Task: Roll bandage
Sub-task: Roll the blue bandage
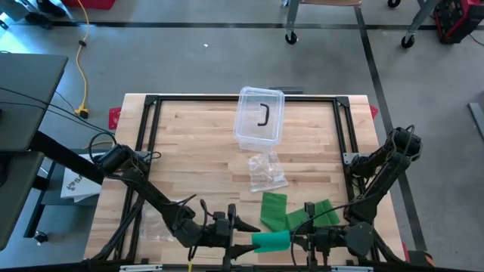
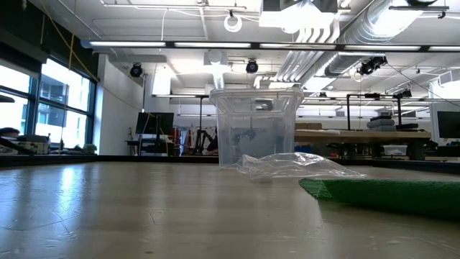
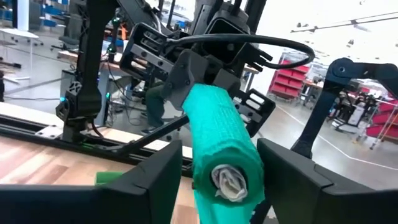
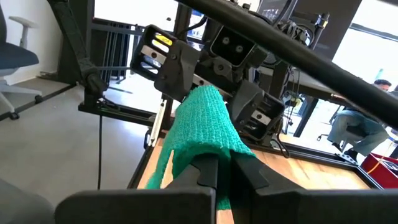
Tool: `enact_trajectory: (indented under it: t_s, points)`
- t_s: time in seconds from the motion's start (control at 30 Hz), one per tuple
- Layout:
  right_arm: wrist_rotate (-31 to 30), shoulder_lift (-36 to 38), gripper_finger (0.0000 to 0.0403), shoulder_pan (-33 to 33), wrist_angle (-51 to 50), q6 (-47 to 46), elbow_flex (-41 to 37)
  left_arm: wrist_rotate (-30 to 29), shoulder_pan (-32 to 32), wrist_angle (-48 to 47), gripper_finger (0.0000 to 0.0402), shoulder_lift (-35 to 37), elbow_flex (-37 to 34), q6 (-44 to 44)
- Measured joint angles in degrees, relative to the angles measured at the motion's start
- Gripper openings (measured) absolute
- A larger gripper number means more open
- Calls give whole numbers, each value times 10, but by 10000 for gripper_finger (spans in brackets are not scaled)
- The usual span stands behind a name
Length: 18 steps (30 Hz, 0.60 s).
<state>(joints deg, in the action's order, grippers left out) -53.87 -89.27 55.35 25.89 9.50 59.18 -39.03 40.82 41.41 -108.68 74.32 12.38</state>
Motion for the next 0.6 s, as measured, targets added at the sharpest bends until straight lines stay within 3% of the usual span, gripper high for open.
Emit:
enact_trajectory:
  t_s: [0.33, 0.6]
  points:
    - [-3, 0, 17, 0, 0, -5, 0, 1, 0, 1, 94, 0, 0, 0]
    - [-12, 0, 117, 0, 1, -17, 0, 0, 2, 17, 73, 0, 0, -22]
